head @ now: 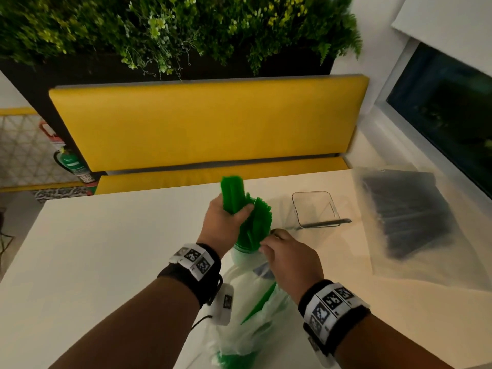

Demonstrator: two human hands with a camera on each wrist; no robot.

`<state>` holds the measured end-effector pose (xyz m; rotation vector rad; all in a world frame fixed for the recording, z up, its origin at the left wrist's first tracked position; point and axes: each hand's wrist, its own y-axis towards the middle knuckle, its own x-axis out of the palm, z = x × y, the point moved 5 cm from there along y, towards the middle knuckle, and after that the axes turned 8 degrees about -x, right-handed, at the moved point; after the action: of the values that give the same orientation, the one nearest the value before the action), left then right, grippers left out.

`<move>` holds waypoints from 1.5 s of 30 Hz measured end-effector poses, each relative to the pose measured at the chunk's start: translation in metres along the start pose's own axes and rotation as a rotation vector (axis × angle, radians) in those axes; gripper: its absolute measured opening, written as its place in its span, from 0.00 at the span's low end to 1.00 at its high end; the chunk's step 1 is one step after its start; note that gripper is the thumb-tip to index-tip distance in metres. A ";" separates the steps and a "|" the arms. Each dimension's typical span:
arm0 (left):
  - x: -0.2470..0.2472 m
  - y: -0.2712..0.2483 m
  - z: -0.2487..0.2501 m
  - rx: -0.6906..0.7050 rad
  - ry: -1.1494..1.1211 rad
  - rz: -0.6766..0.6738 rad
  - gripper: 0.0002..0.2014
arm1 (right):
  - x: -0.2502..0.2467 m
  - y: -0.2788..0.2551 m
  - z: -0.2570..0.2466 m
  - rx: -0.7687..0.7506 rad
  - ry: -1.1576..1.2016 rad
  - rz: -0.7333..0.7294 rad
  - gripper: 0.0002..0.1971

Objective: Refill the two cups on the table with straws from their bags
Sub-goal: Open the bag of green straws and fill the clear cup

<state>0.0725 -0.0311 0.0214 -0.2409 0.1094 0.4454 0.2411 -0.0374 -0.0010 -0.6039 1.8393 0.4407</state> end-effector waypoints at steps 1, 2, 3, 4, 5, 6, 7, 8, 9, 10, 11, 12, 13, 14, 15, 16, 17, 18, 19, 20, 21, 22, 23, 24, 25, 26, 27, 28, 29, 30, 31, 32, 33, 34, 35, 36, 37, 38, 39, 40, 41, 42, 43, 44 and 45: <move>0.002 -0.001 -0.010 -0.003 0.052 -0.057 0.11 | 0.000 0.000 0.000 0.000 0.007 -0.004 0.14; 0.003 -0.002 -0.015 0.000 0.069 -0.109 0.18 | 0.000 0.001 0.000 0.003 0.009 -0.007 0.13; 0.002 -0.001 -0.019 0.010 0.056 -0.168 0.25 | 0.000 0.001 0.000 0.006 0.004 -0.008 0.13; 0.001 -0.002 -0.016 0.025 0.046 -0.228 0.32 | 0.000 0.001 0.001 0.009 -0.003 -0.008 0.12; -0.002 -0.002 -0.013 0.036 0.054 -0.269 0.40 | 0.000 0.002 0.001 0.010 -0.006 -0.007 0.13; -0.006 -0.002 -0.010 0.038 0.075 -0.293 0.47 | 0.000 0.002 0.001 0.009 -0.004 -0.005 0.13; -0.010 -0.002 -0.007 0.046 0.087 -0.302 0.52 | 0.000 0.002 0.001 0.007 0.000 -0.002 0.13; -0.014 -0.002 -0.002 0.054 0.096 -0.291 0.53 | 0.000 0.002 0.001 0.003 0.005 0.001 0.13; -0.018 -0.002 0.003 0.071 0.076 -0.277 0.50 | 0.000 0.003 0.001 0.003 0.010 0.000 0.13; -0.021 0.000 0.010 0.095 0.036 -0.257 0.46 | 0.001 0.003 0.001 0.005 0.017 -0.003 0.13; -0.023 0.001 0.016 0.117 -0.005 -0.232 0.43 | 0.001 0.004 0.002 0.007 0.024 -0.006 0.13; -0.024 0.000 0.024 0.158 -0.005 -0.189 0.39 | 0.001 0.004 0.002 0.010 0.024 -0.008 0.12; -0.023 -0.002 0.032 0.229 0.040 -0.146 0.37 | 0.000 0.004 0.001 0.012 0.019 -0.010 0.12; -0.018 -0.007 0.040 0.335 0.159 -0.121 0.35 | -0.001 0.004 0.000 0.017 0.014 -0.014 0.12; -0.007 -0.012 0.043 0.462 0.360 -0.124 0.35 | -0.002 0.004 0.000 0.037 0.014 -0.025 0.12; 0.008 -0.017 0.040 0.580 0.628 -0.155 0.36 | -0.004 0.004 0.001 0.071 0.022 -0.033 0.11; 0.022 -0.020 0.031 0.662 0.879 -0.205 0.36 | -0.006 0.004 0.002 0.105 0.033 -0.040 0.12; 0.031 -0.020 0.022 0.710 1.044 -0.241 0.34 | -0.006 0.003 0.001 0.111 0.037 -0.040 0.12; 0.033 -0.018 0.020 0.741 1.099 -0.245 0.30 | -0.006 0.003 0.000 0.084 0.030 -0.036 0.12; 0.032 -0.016 0.023 0.773 1.085 -0.218 0.27 | -0.007 0.003 -0.002 0.054 0.015 -0.035 0.12; 0.031 -0.015 0.030 0.799 1.061 -0.175 0.25 | -0.007 0.003 -0.003 0.041 0.010 -0.038 0.13; 0.031 -0.017 0.036 0.816 1.063 -0.120 0.25 | -0.007 0.003 -0.003 0.048 0.019 -0.047 0.14; 0.034 -0.018 0.040 0.820 1.103 -0.088 0.26 | -0.007 0.003 -0.002 0.071 0.029 -0.059 0.14; 0.040 -0.020 0.042 0.825 1.173 -0.084 0.26 | -0.007 0.003 -0.001 0.102 0.032 -0.073 0.15; 0.047 -0.021 0.039 0.816 1.260 -0.113 0.25 | -0.008 0.003 0.001 0.122 0.027 -0.076 0.15; 0.053 -0.019 0.034 0.807 1.329 -0.152 0.23 | -0.008 0.002 0.001 0.117 0.028 -0.066 0.14; 0.053 -0.016 0.033 0.799 1.343 -0.170 0.20 | -0.008 0.002 0.001 0.094 0.037 -0.047 0.14; 0.050 -0.009 0.032 0.795 1.321 -0.147 0.18 | -0.007 0.001 0.000 0.069 0.048 -0.035 0.13; 0.044 -0.001 0.034 0.787 1.271 -0.101 0.14 | -0.006 0.001 0.000 0.046 0.056 -0.028 0.13; 0.039 0.004 0.035 0.772 1.217 -0.060 0.11 | -0.005 0.001 0.000 0.033 0.058 -0.022 0.13; 0.035 0.007 0.035 0.749 1.189 -0.038 0.10 | -0.005 0.001 0.001 0.029 0.061 -0.013 0.14; 0.036 0.008 0.035 0.727 1.193 -0.047 0.10 | -0.004 0.002 0.001 0.028 0.069 -0.007 0.14; 0.038 0.008 0.034 0.699 1.204 -0.077 0.12 | -0.004 0.003 0.001 0.028 0.084 -0.006 0.13; 0.041 0.007 0.034 0.656 1.224 -0.115 0.15 | -0.005 0.003 0.002 0.030 0.106 -0.011 0.13; 0.042 0.005 0.037 0.617 1.238 -0.127 0.20 | -0.006 0.002 0.003 0.033 0.134 -0.015 0.12; 0.039 0.000 0.046 0.598 1.206 -0.109 0.24 | -0.006 -0.001 0.005 0.049 0.172 -0.024 0.12; 0.032 -0.010 0.061 0.636 1.123 -0.046 0.26 | -0.006 -0.005 0.009 0.076 0.229 -0.032 0.15; 0.024 -0.026 0.077 0.736 1.002 0.026 0.24 | -0.006 -0.010 0.013 0.111 0.305 -0.037 0.22; 0.018 -0.046 0.087 0.854 0.871 0.055 0.19 | -0.005 -0.017 0.018 0.140 0.379 -0.030 0.30; 0.014 -0.068 0.090 0.946 0.765 0.007 0.13 | -0.005 -0.023 0.022 0.154 0.432 -0.018 0.37; 0.014 -0.090 0.082 0.971 0.696 -0.116 0.08 | -0.003 -0.029 0.026 0.158 0.471 -0.006 0.41; 0.019 -0.108 0.067 0.914 0.680 -0.270 0.05 | 0.000 -0.035 0.031 0.163 0.506 0.003 0.43; 0.027 -0.122 0.044 0.769 0.711 -0.412 0.05 | 0.002 -0.041 0.035 0.170 0.536 0.003 0.42; 0.036 -0.132 0.018 0.599 0.751 -0.508 0.06 | 0.002 -0.045 0.037 0.186 0.563 -0.008 0.40; 0.044 -0.135 -0.011 0.427 0.791 -0.549 0.09 | 0.003 -0.048 0.037 0.211 0.603 -0.020 0.37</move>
<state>0.1709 -0.1336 0.0319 -0.0068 0.8806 -0.2463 0.2972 -0.0553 -0.0163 -0.6524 2.4089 0.0403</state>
